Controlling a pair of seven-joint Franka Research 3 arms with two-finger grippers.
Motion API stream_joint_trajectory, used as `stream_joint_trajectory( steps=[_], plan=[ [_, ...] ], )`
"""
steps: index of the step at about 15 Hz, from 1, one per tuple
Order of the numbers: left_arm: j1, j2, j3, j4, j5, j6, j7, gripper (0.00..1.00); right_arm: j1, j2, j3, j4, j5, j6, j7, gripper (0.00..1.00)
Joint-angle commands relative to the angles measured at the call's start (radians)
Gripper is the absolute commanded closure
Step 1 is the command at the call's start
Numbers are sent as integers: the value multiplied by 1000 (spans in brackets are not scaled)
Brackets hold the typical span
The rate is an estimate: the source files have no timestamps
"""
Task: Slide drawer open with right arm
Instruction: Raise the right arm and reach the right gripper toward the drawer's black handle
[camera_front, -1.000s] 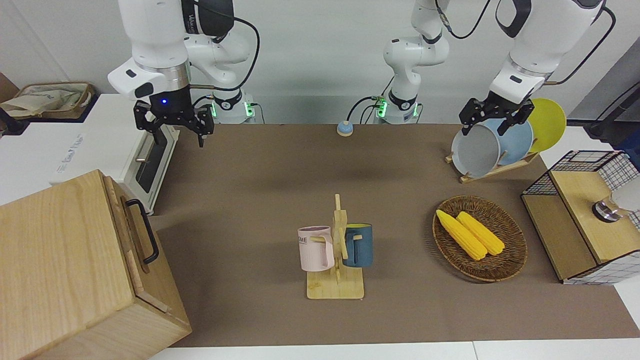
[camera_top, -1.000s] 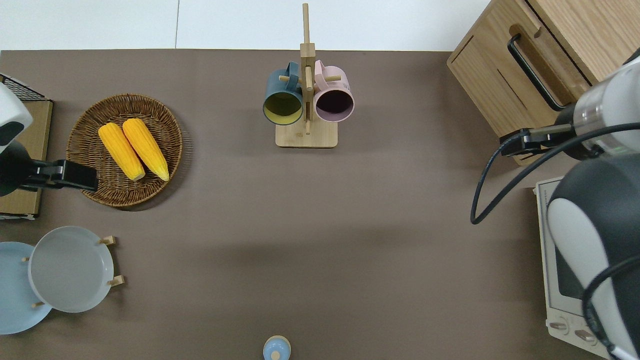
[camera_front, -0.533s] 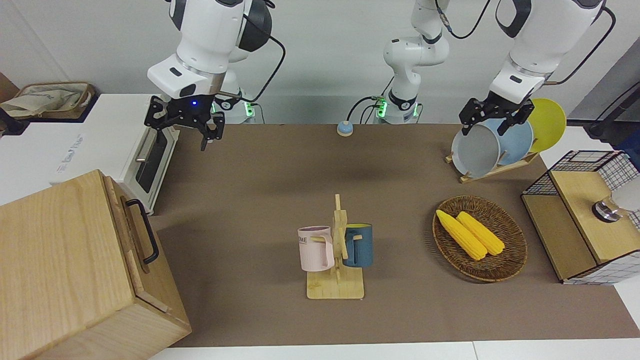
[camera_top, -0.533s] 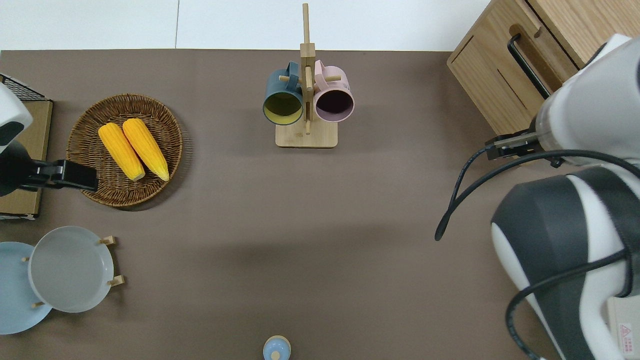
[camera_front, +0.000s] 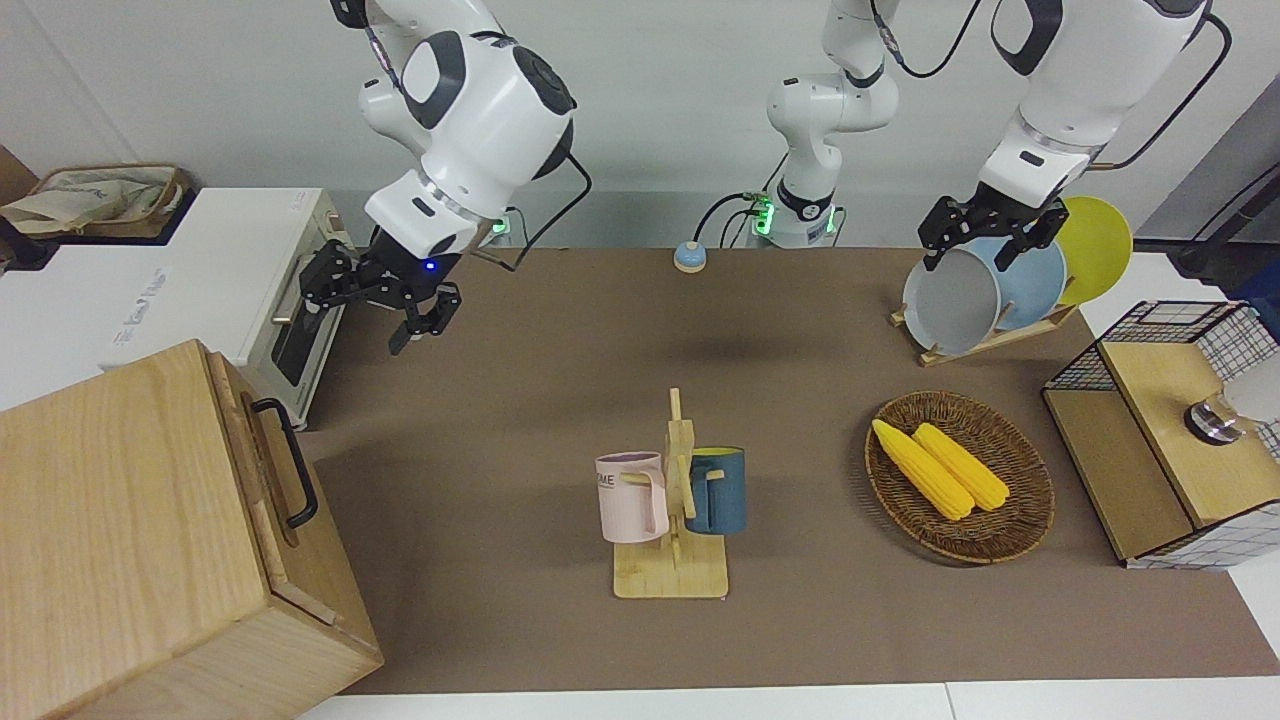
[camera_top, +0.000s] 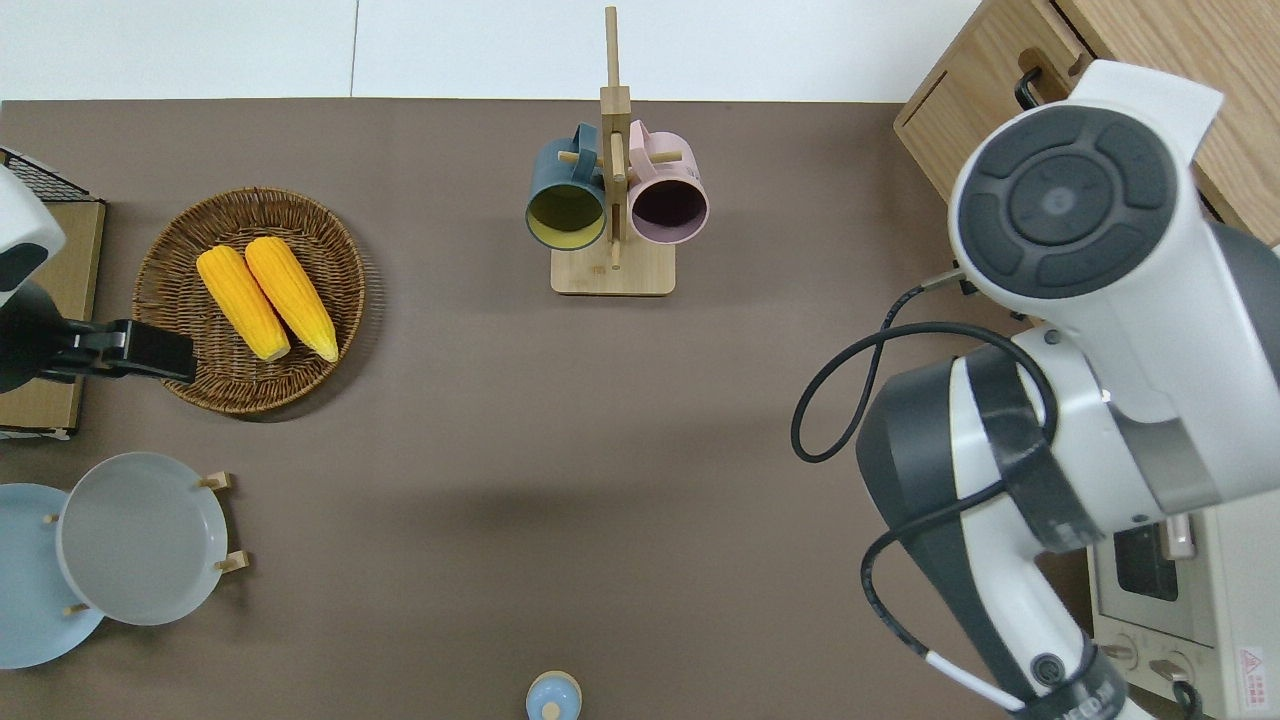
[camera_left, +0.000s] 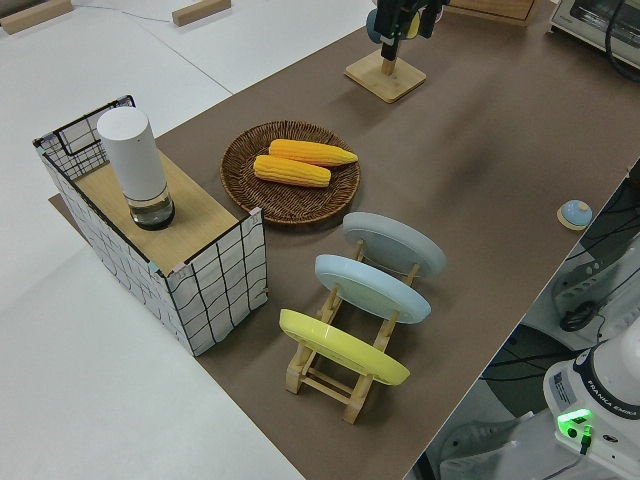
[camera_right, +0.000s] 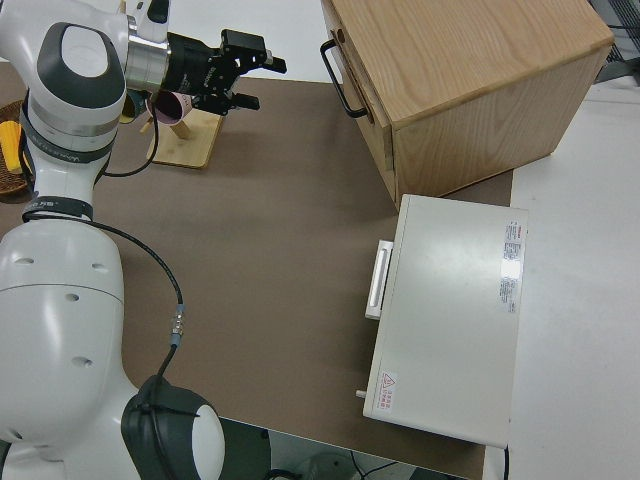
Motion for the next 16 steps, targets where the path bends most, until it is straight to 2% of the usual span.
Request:
stream_joint_trajectory(
  steps=[1, 4, 6, 9, 16],
  plan=[
    [4, 11, -6, 24, 17, -20, 10, 7, 25, 35, -4, -87, -211, 69, 89, 15],
    [4, 11, -6, 24, 17, -20, 10, 7, 19, 73, -4, -132, -369, 103, 136, 15],
    [4, 11, -6, 26, 17, -20, 10, 7, 13, 121, -4, -132, -471, 104, 172, 17],
    [4, 11, -6, 26, 17, -20, 10, 7, 4, 169, -15, -132, -559, 98, 203, 17],
    [4, 11, -6, 26, 17, -20, 10, 7, -33, 219, -30, -132, -680, 94, 203, 19]
  ],
)
